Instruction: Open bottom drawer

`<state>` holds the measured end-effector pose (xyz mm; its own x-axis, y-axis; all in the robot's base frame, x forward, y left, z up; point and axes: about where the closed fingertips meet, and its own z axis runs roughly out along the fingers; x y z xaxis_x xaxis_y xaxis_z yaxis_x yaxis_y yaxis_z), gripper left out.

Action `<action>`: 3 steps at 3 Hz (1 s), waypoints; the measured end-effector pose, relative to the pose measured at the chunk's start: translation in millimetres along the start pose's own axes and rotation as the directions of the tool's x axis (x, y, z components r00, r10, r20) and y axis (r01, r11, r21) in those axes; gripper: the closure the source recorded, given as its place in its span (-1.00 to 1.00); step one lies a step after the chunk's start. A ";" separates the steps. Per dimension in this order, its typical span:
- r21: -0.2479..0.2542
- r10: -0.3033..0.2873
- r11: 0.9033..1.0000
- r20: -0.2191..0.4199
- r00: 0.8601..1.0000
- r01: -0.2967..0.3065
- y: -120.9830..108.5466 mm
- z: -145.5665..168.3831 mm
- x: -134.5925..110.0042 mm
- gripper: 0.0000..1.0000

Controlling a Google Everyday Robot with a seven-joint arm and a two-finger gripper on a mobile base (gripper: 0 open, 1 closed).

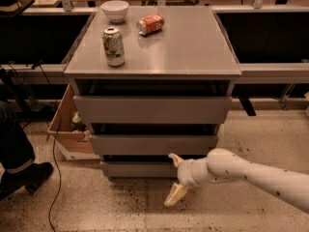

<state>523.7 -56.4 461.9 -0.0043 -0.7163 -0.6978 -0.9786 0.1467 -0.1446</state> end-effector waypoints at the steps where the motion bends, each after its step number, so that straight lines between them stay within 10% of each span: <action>1: 0.001 -0.017 1.000 0.006 1.000 0.017 4.2 35.6 21.6 -1.00; 3: -0.044 -0.011 0.999 0.014 1.000 0.012 10.9 90.7 50.3 -1.00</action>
Offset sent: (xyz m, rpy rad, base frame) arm 0.0187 0.0391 -0.1514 0.0089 0.0401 0.0680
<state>531.5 -29.0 361.6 0.0097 -0.7082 -0.7060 -0.9867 0.1079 -0.1218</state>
